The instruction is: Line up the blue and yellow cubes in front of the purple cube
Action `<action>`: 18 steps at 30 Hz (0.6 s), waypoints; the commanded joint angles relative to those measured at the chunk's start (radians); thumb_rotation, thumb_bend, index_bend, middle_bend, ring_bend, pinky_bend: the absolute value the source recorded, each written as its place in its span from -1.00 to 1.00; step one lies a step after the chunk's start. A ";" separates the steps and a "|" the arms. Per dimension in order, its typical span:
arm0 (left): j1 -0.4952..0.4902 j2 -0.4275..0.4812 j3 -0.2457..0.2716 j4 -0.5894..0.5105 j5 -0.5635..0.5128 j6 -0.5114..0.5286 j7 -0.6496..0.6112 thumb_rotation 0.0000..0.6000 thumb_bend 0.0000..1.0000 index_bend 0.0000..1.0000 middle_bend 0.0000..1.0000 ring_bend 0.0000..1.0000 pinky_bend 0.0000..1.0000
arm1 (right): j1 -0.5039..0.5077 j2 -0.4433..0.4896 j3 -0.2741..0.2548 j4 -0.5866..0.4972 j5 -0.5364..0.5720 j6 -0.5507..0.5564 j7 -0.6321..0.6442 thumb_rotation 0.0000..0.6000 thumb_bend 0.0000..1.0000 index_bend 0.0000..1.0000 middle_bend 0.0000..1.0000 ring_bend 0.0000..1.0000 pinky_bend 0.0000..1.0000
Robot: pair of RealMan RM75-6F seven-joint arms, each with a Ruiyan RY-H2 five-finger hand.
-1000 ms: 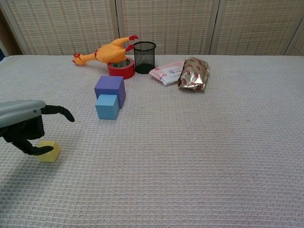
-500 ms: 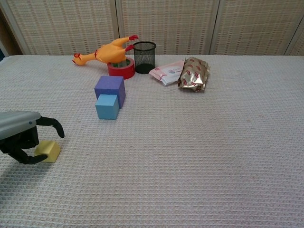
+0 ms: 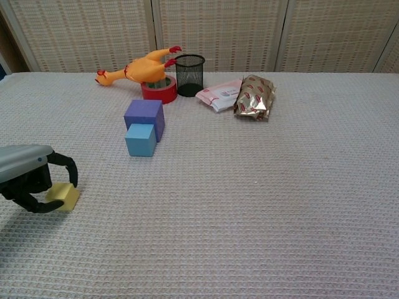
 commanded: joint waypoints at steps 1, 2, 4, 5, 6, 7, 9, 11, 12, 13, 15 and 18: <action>0.002 0.000 -0.004 0.000 0.005 0.001 -0.005 1.00 -0.30 -0.01 1.00 1.00 1.00 | 0.000 -0.001 0.000 0.000 0.000 -0.001 -0.001 1.00 -0.92 -1.00 -1.00 -1.00 -1.00; 0.003 0.001 -0.006 -0.002 0.009 0.003 -0.008 1.00 -0.30 0.01 1.00 1.00 1.00 | 0.000 -0.001 0.000 0.000 0.001 -0.002 -0.001 1.00 -0.92 -1.00 -1.00 -1.00 -1.00; 0.006 0.006 -0.017 -0.011 0.023 0.017 -0.021 1.00 -0.30 0.01 1.00 1.00 1.00 | 0.001 -0.001 0.000 0.000 0.001 -0.004 -0.002 1.00 -0.92 -1.00 -1.00 -1.00 -1.00; 0.006 0.008 -0.023 -0.015 0.030 0.024 -0.028 1.00 -0.30 0.01 1.00 1.00 1.00 | 0.001 -0.001 0.000 0.000 0.002 -0.004 -0.002 1.00 -0.92 -1.00 -1.00 -1.00 -1.00; 0.005 0.010 -0.030 -0.020 0.040 0.029 -0.034 1.00 -0.30 0.01 1.00 1.00 1.00 | 0.002 -0.002 0.000 0.000 0.002 -0.005 -0.002 1.00 -0.92 -1.00 -1.00 -1.00 -1.00; 0.002 0.011 -0.034 -0.023 0.048 0.032 -0.036 1.00 -0.30 0.01 1.00 1.00 1.00 | 0.002 -0.002 0.000 0.001 0.003 -0.007 -0.002 1.00 -0.92 -1.00 -1.00 -1.00 -1.00; -0.004 0.010 -0.041 -0.026 0.056 0.030 -0.035 1.00 -0.30 0.01 1.00 1.00 1.00 | 0.004 -0.003 0.000 0.001 0.004 -0.010 -0.003 1.00 -0.92 -1.00 -1.00 -1.00 -1.00; -0.009 0.008 -0.045 -0.027 0.059 0.026 -0.032 1.00 -0.30 0.01 1.00 1.00 1.00 | 0.004 -0.003 -0.001 0.001 0.004 -0.012 -0.004 1.00 -0.92 -1.00 -1.00 -1.00 -1.00; -0.026 0.000 -0.053 -0.028 0.065 0.011 -0.017 1.00 -0.30 0.01 1.00 1.00 1.00 | 0.007 -0.005 -0.003 0.002 0.004 -0.019 -0.004 1.00 -0.92 -1.00 -1.00 -1.00 -1.00; -0.041 -0.009 -0.062 -0.025 0.054 -0.008 0.002 1.00 -0.30 0.00 1.00 1.00 1.00 | 0.009 -0.006 -0.003 0.003 0.004 -0.024 -0.004 1.00 -0.92 -1.00 -1.00 -1.00 -1.00; -0.064 -0.029 -0.079 -0.021 0.028 -0.030 0.041 1.00 -0.30 0.00 1.00 1.00 1.00 | 0.012 -0.008 -0.003 0.005 0.005 -0.028 -0.007 1.00 -0.92 -1.00 -1.00 -1.00 -1.00; -0.089 -0.059 -0.102 -0.008 -0.008 -0.052 0.073 1.00 -0.30 -0.01 1.00 1.00 1.00 | 0.012 -0.010 0.000 0.007 0.010 -0.027 -0.008 1.00 -0.92 -1.00 -1.00 -1.00 -1.00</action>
